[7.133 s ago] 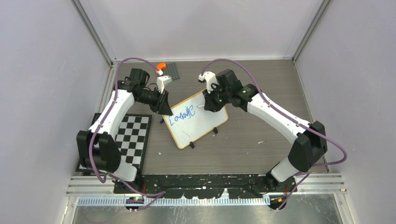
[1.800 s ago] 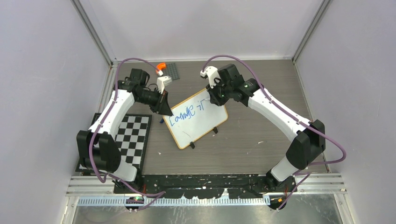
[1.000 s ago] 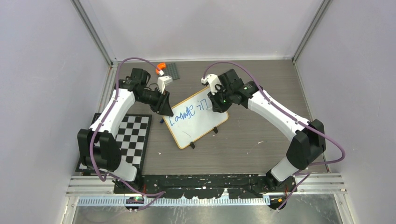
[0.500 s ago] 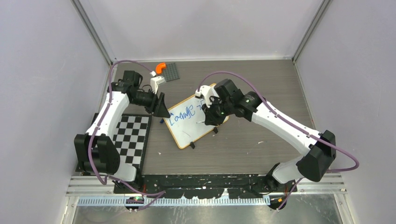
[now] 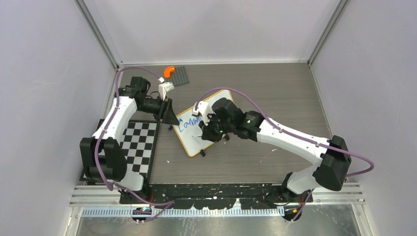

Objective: Write a sentence on the whiteboard

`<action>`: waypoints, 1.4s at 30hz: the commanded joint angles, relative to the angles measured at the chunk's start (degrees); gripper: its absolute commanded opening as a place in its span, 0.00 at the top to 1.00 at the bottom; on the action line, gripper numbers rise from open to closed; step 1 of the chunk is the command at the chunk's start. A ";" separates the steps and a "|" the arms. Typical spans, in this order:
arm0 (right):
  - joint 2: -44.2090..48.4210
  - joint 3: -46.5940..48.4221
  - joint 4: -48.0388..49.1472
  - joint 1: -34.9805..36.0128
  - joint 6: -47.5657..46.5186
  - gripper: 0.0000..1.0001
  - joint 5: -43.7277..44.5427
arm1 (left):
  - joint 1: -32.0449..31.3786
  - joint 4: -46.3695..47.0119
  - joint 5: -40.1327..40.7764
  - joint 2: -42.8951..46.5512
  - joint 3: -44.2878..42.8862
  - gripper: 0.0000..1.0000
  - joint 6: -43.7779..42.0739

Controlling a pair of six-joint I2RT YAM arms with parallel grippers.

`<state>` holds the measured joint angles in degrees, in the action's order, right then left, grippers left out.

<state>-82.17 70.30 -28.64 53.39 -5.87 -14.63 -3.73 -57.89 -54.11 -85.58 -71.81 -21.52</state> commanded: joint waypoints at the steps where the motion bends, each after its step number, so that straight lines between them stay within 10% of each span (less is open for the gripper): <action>1: -0.71 -2.94 10.12 3.61 -0.51 1.00 7.53 | 0.16 1.84 -1.57 -0.49 -0.27 0.63 -0.39; 19: -3.04 -10.52 22.48 8.29 -3.86 1.00 14.46 | 0.20 2.60 0.48 -2.83 -0.28 0.88 -0.57; 42: -6.60 -8.27 19.31 10.17 -5.75 1.00 18.93 | 0.21 2.70 1.11 -2.66 -0.26 0.95 -0.69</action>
<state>-88.77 59.81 -10.46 63.51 -10.48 0.21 -3.73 -56.38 -53.63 -88.07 -71.81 -21.78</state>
